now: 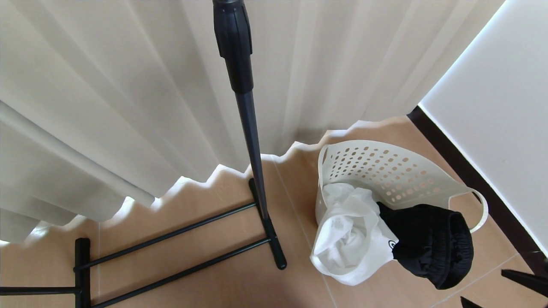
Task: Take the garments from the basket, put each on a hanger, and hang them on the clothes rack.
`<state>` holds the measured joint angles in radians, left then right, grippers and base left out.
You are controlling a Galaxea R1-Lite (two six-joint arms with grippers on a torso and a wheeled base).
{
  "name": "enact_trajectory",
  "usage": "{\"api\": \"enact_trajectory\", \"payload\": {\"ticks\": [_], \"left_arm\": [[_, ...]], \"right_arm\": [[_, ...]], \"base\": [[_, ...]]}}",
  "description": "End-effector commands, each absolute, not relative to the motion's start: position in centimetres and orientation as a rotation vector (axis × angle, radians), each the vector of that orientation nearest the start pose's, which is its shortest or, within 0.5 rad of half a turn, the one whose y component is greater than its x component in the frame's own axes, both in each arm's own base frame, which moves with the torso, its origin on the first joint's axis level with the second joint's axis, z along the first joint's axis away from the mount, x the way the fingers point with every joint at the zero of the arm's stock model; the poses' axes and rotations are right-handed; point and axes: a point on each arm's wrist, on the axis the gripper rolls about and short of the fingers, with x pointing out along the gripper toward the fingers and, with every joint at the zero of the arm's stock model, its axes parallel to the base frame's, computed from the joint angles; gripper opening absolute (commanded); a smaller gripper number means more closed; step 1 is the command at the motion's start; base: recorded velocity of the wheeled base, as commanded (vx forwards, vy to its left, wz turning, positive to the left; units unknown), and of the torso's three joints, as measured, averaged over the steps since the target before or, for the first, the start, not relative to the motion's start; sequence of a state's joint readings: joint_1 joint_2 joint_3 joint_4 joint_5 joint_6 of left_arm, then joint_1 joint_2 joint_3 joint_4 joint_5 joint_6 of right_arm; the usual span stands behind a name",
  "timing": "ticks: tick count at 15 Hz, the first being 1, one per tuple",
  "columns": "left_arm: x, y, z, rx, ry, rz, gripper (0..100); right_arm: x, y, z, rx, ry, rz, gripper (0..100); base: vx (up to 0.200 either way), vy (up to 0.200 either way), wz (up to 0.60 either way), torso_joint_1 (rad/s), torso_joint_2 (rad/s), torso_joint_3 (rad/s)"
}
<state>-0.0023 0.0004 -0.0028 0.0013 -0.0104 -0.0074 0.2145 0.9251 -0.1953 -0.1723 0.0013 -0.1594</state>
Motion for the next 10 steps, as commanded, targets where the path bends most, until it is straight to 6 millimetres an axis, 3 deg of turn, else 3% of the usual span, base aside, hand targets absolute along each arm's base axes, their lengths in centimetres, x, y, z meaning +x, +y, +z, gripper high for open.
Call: {"api": "enact_trajectory", "payload": {"ticks": [1,3,6,10], "left_arm": [[-2.3,0.0,7.6,-0.008,-0.001,-0.012,100],[-2.3,0.0,7.6,-0.008,-0.001,-0.014,100],[-2.3,0.0,7.6,-0.008,-0.001,-0.012,100],[-2.3,0.0,7.6,-0.008,0.0,-0.012,100]], "right_arm": [[21.3,6.8,12.6,-0.617,0.707,0.275,100],[24.7,9.3,12.4,-0.738,0.691,0.291,100],[27.7,11.3,13.5,-0.761,0.663,0.3,100],[27.5,12.1,12.9,-0.804,0.709,0.293,100]], "base": [[0.0,0.0,0.0,0.0,0.0,0.0],[0.0,0.0,0.0,0.0,0.0,0.0],[0.0,0.0,0.0,0.0,0.0,0.0],[0.0,0.0,0.0,0.0,0.0,0.0]]}}
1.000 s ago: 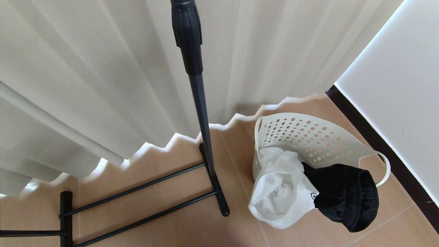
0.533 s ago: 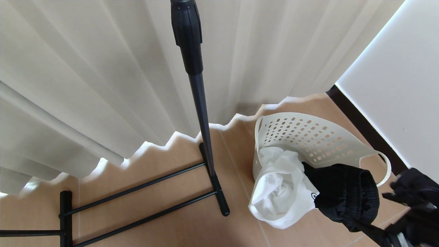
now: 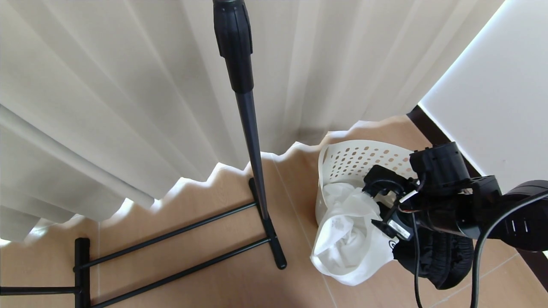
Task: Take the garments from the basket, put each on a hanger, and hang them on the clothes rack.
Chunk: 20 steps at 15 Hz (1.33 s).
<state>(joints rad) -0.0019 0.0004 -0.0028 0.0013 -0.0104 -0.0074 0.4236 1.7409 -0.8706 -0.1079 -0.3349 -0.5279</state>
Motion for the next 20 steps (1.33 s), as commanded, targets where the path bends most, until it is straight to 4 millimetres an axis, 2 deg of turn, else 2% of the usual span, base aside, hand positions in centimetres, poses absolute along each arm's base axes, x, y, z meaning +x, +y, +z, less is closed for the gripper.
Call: {"api": "enact_trajectory", "payload": {"ticks": [1,3,9,13,14,20], "left_arm": [[-2.3,0.0,7.6,-0.008,0.0,-0.012,100],[-2.3,0.0,7.6,-0.008,0.0,-0.012,100],[-2.3,0.0,7.6,-0.008,-0.001,-0.012,100],[-2.3,0.0,7.6,-0.008,-0.001,-0.014,100],[-2.3,0.0,7.6,-0.008,0.0,-0.012,100],[-2.3,0.0,7.6,-0.008,0.0,-0.012,100]], "right_arm": [[27.0,12.1,12.5,-0.814,0.721,0.306,100],[26.3,12.5,12.1,-0.852,0.726,0.341,100],[27.2,13.5,10.3,-0.936,0.759,0.374,100],[28.8,14.2,9.5,-0.965,0.773,0.328,100],[29.7,14.7,9.4,-0.969,0.767,0.309,100],[31.6,15.6,8.4,-0.988,0.771,0.267,100]], "base": [[0.0,0.0,0.0,0.0,0.0,0.0],[0.0,0.0,0.0,0.0,0.0,0.0],[0.0,0.0,0.0,0.0,0.0,0.0],[0.0,0.0,0.0,0.0,0.0,0.0],[0.0,0.0,0.0,0.0,0.0,0.0],[0.0,0.0,0.0,0.0,0.0,0.0]]}}
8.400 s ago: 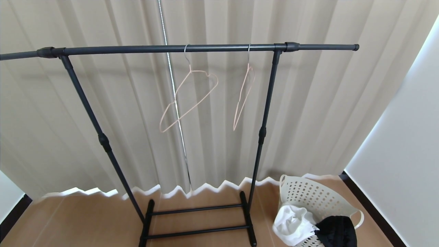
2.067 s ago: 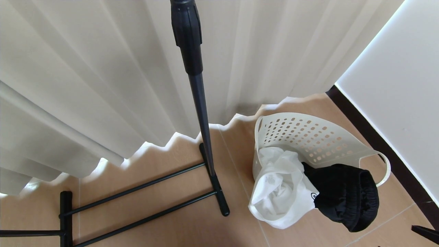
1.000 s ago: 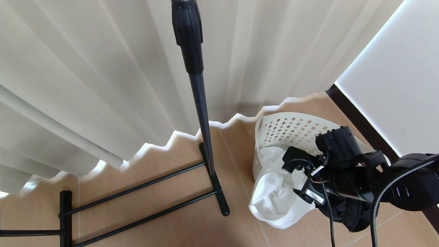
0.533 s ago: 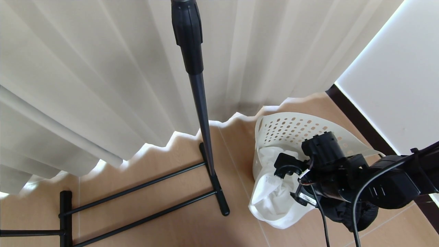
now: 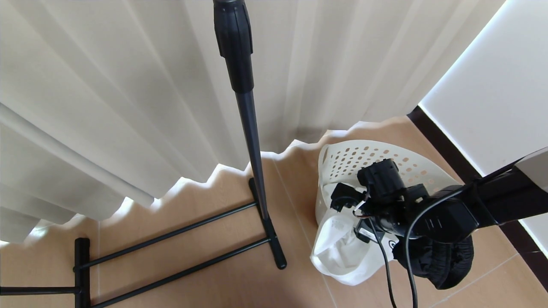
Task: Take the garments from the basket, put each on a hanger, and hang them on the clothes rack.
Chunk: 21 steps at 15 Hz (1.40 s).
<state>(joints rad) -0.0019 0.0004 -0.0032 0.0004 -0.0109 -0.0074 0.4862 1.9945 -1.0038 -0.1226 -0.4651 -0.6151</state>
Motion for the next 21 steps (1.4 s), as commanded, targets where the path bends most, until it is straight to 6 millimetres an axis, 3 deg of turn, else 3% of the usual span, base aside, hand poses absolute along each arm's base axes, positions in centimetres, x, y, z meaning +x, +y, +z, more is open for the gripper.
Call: {"api": "enact_trajectory", "payload": {"ticks": [1,7,12,17,18,21], "left_arm": [[-2.3,0.0,7.6,-0.008,-0.001,-0.012,100],[-2.3,0.0,7.6,-0.008,-0.001,-0.012,100],[-2.3,0.0,7.6,-0.008,-0.001,-0.012,100],[-2.3,0.0,7.6,-0.008,-0.001,-0.011,100],[-2.3,0.0,7.6,-0.008,-0.001,-0.011,100],[-2.3,0.0,7.6,-0.008,-0.001,-0.012,100]], "right_arm": [[31.9,15.8,8.3,-0.989,0.771,0.264,100],[33.9,16.7,8.1,-0.979,0.743,0.231,100],[35.4,16.3,7.8,-0.986,0.753,0.156,100],[35.5,16.1,7.6,-0.988,0.761,0.144,100],[35.5,16.2,7.6,-0.986,0.758,0.142,0],[35.4,16.1,7.5,-0.977,0.742,0.14,0]], "base": [[0.0,0.0,0.0,0.0,0.0,0.0],[0.0,0.0,0.0,0.0,0.0,0.0],[0.0,0.0,0.0,0.0,0.0,0.0],[0.0,0.0,0.0,0.0,0.0,0.0],[0.0,0.0,0.0,0.0,0.0,0.0],[0.0,0.0,0.0,0.0,0.0,0.0]]}}
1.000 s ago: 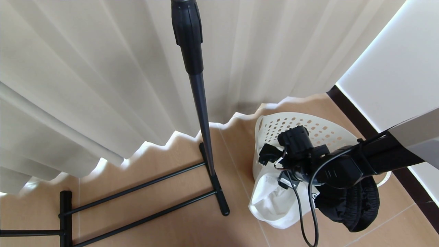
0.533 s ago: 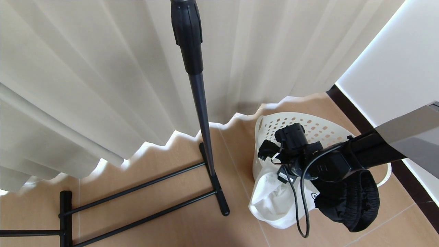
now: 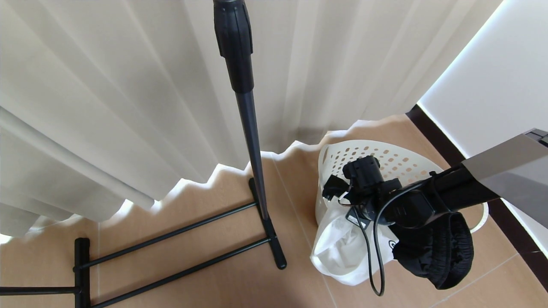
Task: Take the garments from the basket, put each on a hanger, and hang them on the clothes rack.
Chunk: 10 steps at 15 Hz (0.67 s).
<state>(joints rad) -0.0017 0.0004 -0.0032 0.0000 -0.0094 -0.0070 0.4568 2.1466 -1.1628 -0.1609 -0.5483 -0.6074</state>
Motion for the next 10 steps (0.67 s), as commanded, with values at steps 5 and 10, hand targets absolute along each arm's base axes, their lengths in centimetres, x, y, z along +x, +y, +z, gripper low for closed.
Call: {"api": "enact_trajectory", "payload": {"ticks": [5,10], "left_arm": [[-2.3,0.0,7.6,-0.011,-0.001,-0.009,100],[-2.3,0.0,7.6,-0.009,-0.003,-0.011,100]], "right_arm": [[33.0,14.7,8.7,-0.93,0.698,0.137,0],[20.9,12.3,19.5,-0.605,0.343,0.25,0]], "base": [[0.0,0.0,0.0,0.0,0.0,0.0],[0.0,0.0,0.0,0.0,0.0,0.0]]}}
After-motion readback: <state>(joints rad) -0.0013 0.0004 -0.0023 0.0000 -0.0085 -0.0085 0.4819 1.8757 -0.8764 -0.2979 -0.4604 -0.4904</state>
